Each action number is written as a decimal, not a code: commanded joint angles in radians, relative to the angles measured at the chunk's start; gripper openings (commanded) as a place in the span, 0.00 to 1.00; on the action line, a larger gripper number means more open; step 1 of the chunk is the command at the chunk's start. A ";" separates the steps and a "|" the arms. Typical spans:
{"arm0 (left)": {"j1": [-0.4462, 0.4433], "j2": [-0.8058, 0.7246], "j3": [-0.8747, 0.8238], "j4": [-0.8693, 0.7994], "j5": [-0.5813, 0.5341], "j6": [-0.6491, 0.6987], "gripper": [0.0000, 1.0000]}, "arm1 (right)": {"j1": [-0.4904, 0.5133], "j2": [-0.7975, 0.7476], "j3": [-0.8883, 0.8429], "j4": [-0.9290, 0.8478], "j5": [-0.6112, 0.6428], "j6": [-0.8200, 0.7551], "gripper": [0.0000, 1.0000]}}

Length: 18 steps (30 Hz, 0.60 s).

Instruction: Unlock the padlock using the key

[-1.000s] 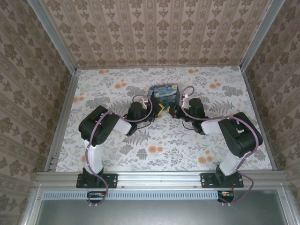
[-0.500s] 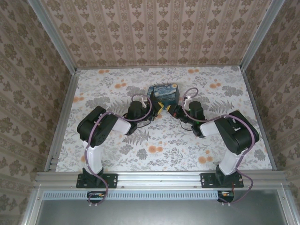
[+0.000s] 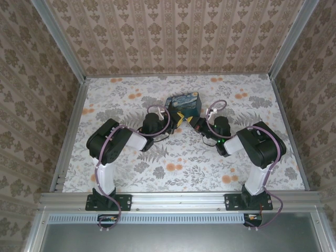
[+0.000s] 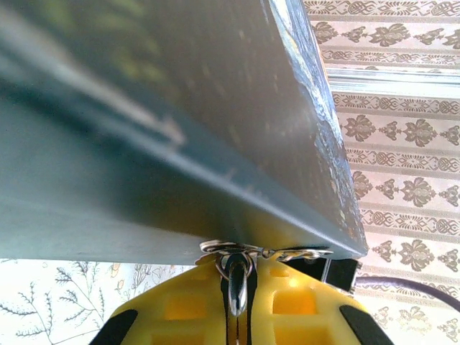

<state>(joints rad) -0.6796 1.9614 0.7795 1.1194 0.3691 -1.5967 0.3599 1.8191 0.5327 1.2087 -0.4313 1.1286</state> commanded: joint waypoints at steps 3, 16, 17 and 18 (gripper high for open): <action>-0.075 -0.036 0.012 0.108 0.194 -0.009 0.00 | -0.015 -0.007 0.065 0.033 -0.092 0.002 0.00; -0.075 -0.044 0.007 0.103 0.240 0.009 0.00 | -0.057 -0.046 0.158 -0.098 -0.233 -0.037 0.00; -0.075 -0.043 0.007 0.104 0.241 0.014 0.00 | -0.057 -0.046 0.159 -0.099 -0.239 -0.036 0.00; -0.074 -0.042 0.006 0.104 0.243 0.014 0.00 | -0.058 -0.047 0.163 -0.105 -0.250 -0.038 0.00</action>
<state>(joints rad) -0.6792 1.9606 0.7795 1.1561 0.3740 -1.5970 0.2832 1.8145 0.6296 1.0744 -0.6353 1.1210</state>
